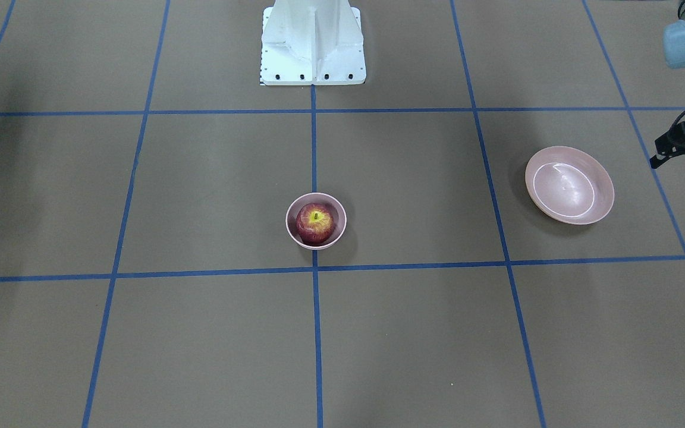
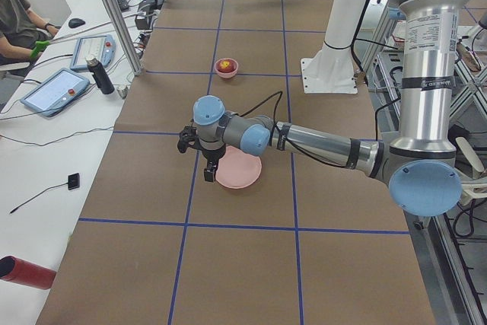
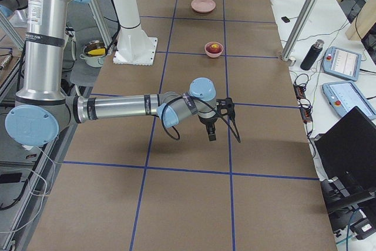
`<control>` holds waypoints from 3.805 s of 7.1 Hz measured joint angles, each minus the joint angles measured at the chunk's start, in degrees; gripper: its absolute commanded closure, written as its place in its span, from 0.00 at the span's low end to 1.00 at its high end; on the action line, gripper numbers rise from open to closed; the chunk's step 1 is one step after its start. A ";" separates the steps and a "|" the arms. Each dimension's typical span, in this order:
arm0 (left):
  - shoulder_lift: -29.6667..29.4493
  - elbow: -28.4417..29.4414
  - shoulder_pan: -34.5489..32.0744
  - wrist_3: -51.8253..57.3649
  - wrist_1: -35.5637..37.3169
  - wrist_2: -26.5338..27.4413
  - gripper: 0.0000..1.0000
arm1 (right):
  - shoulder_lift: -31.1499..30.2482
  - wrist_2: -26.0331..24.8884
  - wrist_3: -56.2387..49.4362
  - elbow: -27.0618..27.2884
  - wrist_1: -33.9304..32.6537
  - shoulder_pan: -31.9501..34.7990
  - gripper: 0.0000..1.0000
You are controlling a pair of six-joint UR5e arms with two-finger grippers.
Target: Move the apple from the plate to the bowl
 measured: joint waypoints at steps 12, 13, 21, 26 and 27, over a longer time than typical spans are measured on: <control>-0.18 3.33 -1.41 0.31 -5.85 0.24 0.03 | 8.49 -0.93 -16.21 -0.44 -24.22 -0.62 0.01; -0.23 3.94 -2.57 0.42 -5.72 0.07 0.03 | 8.91 -1.14 -18.70 -0.61 -26.38 -0.16 0.01; -0.87 7.78 -7.81 3.41 -0.80 -5.26 0.02 | 7.03 -0.05 -17.95 -1.56 -27.45 4.33 0.00; 2.40 4.47 -9.82 3.99 -3.96 -5.42 0.02 | 7.17 0.58 -17.06 -0.38 -27.39 4.85 0.00; 3.47 4.18 -10.02 3.91 -5.67 -5.51 0.02 | 7.16 0.62 -16.67 -0.25 -27.36 4.93 0.00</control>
